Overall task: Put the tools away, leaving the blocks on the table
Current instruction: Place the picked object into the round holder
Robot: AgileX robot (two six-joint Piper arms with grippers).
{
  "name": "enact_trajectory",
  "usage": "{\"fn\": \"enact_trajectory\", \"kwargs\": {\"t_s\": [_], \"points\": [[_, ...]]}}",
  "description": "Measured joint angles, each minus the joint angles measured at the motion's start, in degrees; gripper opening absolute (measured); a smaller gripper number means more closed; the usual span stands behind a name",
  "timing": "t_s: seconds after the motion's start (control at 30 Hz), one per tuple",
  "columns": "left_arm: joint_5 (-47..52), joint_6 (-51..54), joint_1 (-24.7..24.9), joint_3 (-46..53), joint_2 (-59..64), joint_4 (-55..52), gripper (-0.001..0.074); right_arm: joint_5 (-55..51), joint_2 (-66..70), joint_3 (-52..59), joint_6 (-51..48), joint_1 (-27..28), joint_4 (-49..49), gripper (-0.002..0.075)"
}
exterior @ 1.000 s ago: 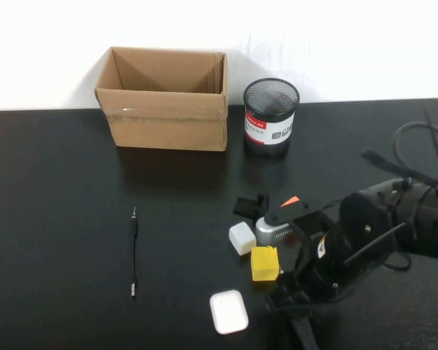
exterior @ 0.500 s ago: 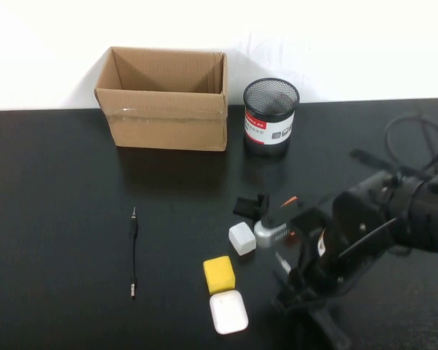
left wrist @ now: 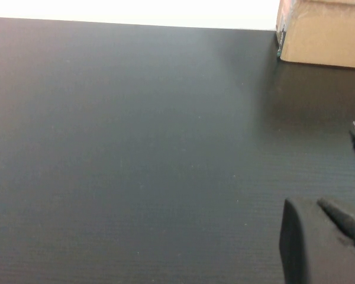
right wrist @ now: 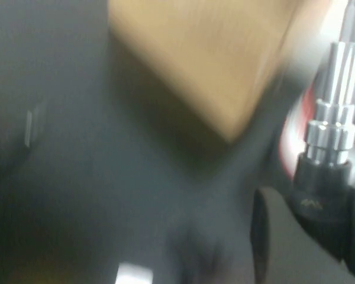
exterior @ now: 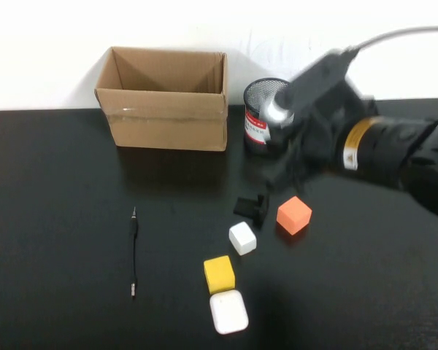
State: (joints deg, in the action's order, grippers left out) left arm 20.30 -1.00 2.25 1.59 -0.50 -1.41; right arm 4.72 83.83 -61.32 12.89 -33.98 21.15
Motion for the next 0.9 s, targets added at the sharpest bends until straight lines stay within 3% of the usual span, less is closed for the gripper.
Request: {"fn": "enact_trajectory", "kwargs": {"t_s": [0.27, 0.5, 0.6, 0.9], "points": [[0.0, 0.0, 0.0, 0.0, 0.0, 0.0, -0.0004, 30.0, 7.8, 0.0, 0.6, 9.5, -3.2, -0.0004], [0.0, 0.0, 0.0, 0.0, 0.0, 0.0, -0.0004, 48.8, 17.1, 0.0, -2.8, 10.9, -12.6, -0.0004], [0.0, 0.0, 0.0, 0.0, 0.0, 0.0, -0.0004, 49.6, 21.3, -2.2, -4.1, 11.2, -16.6, -0.0003], [0.0, 0.0, 0.0, 0.0, 0.0, 0.0, -0.0004, 43.8, 33.6, -17.2, -7.2, 11.6, -14.0, 0.0027]]}}
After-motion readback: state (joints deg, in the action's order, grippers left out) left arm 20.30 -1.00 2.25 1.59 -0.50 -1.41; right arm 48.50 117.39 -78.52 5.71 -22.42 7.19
